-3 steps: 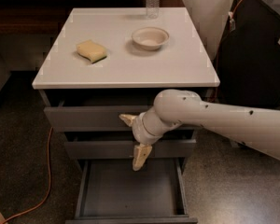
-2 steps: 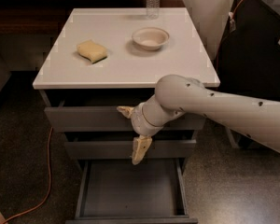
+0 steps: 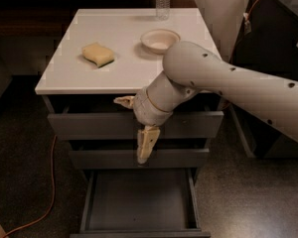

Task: Place sponge into bottom drawer

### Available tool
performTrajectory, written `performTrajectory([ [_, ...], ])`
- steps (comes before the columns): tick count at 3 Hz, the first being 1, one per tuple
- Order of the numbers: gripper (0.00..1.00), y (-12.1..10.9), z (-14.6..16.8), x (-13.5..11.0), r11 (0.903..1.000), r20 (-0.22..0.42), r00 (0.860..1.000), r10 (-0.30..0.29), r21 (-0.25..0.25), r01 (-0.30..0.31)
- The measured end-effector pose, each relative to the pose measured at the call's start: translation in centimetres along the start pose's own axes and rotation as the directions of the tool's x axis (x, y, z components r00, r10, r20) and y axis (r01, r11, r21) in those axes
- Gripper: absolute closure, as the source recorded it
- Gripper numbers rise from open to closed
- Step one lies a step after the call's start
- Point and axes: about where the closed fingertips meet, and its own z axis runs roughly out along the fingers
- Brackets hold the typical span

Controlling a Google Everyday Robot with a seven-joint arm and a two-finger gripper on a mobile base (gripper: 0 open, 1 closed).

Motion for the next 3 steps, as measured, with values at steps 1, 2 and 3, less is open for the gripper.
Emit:
performTrajectory([
  [1, 0.00, -0.1, -2.0, -1.7, 0.9982, -0.049, 0.997, -0.058, 0.007, 0.059],
  [2, 0.00, -0.1, -2.0, -1.7, 0.9982, -0.049, 0.997, -0.058, 0.007, 0.059],
  [3, 0.00, -1.2, -2.2, -1.6, 0.9997, -0.058, 0.998, 0.010, 0.023, -0.009],
])
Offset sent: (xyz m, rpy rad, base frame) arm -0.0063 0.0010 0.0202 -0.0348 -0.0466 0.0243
